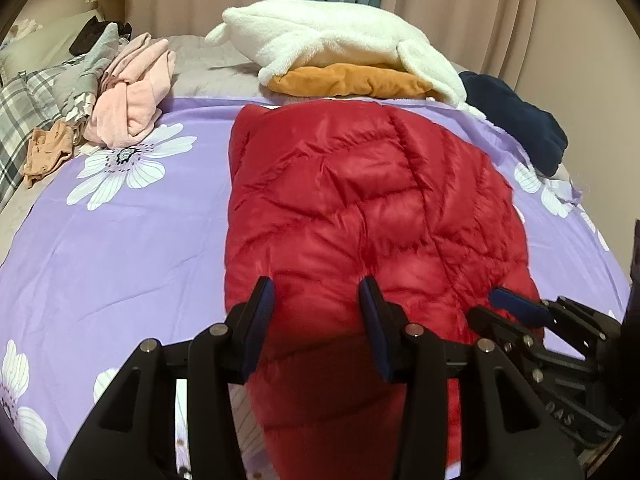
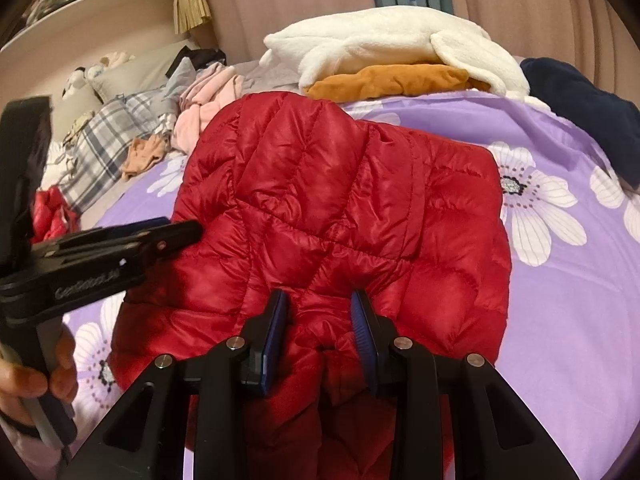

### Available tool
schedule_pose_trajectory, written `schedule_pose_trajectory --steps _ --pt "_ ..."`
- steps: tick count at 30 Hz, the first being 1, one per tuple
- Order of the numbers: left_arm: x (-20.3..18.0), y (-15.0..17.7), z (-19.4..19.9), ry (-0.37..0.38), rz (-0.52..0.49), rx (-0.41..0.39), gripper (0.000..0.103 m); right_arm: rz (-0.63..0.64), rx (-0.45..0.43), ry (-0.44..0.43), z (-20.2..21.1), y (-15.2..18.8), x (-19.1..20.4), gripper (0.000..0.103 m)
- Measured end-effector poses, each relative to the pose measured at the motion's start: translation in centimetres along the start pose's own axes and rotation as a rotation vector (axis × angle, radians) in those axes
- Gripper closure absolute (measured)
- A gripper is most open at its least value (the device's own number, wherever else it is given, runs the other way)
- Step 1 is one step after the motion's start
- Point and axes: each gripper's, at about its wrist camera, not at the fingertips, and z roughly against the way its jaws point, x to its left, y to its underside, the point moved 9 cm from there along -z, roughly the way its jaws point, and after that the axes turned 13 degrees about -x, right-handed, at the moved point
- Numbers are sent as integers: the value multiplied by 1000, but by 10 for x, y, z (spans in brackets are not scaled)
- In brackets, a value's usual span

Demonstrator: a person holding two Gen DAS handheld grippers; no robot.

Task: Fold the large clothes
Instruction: 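Pat the red jacket bundle flat with both open grippers, then withdraw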

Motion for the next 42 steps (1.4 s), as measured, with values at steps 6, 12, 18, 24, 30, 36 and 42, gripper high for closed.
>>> schedule_pose_trajectory --steps 6,12,18,24,30,36,42 --pt "-1 11 21 2 -7 4 59 -21 -4 14 10 1 -1 68" --pt "-1 25 27 -6 -22 23 59 -23 -5 22 19 4 -2 68" --pt "0 41 17 -13 -33 62 56 -23 33 33 14 13 -6 68" --pt "2 45 22 -4 -17 78 55 -46 48 39 17 16 -5 68" --pt "3 50 24 -6 -6 83 53 -39 54 43 20 21 -4 68" --pt "4 52 27 -9 -6 81 53 -46 57 43 22 22 -4 68" --pt "5 53 29 -10 -1 84 53 -55 59 42 25 26 -3 68"
